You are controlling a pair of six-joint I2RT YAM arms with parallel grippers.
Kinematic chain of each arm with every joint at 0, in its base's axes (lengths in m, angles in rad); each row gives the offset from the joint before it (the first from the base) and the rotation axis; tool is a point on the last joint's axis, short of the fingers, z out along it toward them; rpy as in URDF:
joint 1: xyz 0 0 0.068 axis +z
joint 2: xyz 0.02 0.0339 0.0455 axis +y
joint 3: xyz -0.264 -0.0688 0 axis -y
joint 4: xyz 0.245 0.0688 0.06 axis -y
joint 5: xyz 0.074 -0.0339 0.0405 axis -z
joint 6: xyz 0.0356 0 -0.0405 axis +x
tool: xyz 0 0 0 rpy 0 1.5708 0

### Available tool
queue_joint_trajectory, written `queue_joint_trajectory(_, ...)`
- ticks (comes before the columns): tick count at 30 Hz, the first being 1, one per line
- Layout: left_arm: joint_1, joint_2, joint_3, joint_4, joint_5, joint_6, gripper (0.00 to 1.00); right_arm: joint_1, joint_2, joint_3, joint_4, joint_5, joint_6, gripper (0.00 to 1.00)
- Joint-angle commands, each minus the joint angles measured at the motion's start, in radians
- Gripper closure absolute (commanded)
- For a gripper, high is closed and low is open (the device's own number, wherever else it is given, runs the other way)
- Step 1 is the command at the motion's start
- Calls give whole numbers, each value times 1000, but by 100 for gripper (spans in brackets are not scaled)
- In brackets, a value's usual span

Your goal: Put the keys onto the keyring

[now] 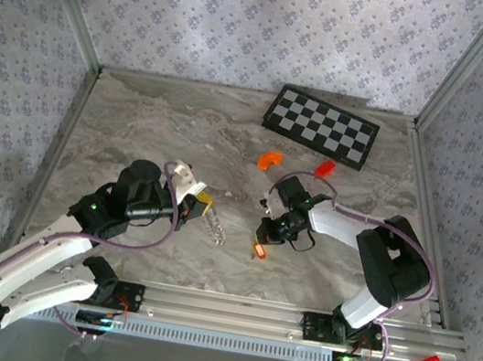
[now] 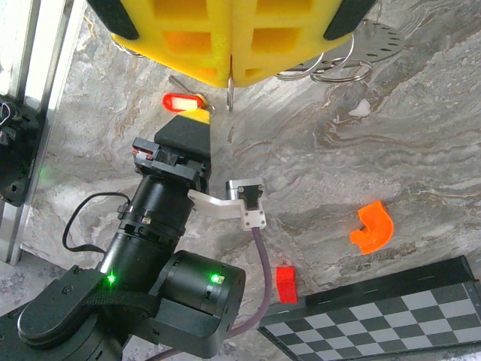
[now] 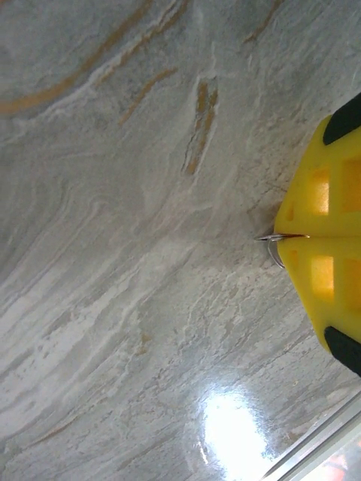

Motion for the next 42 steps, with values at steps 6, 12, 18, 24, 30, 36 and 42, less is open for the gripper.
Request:
queue_joint_trajectory(6,1,-48,27,21,121,16,100,93,-242,-79,87,41,-145,100)
queue_joint_trajectory(12,-16,-88,36,13,175,14,100,131,-545,-140,99,42,-231,100)
queue_joint_trajectory(18,-58,-116,56,-9,236,48,100,167,-787,-151,128,3,-260,100)
queue_joint_trajectory(24,-92,-137,56,10,272,69,100,236,-791,15,5,-69,-347,100)
queue_joint_trajectory(30,-115,-140,63,31,284,91,100,247,-714,167,-83,-137,-384,100)
queue_joint_trajectory(36,-119,-139,45,74,272,92,100,284,-634,253,-139,-93,-377,100)
queue_joint_trajectory(42,-119,-140,13,125,246,94,100,311,-621,269,-173,-45,-393,100)
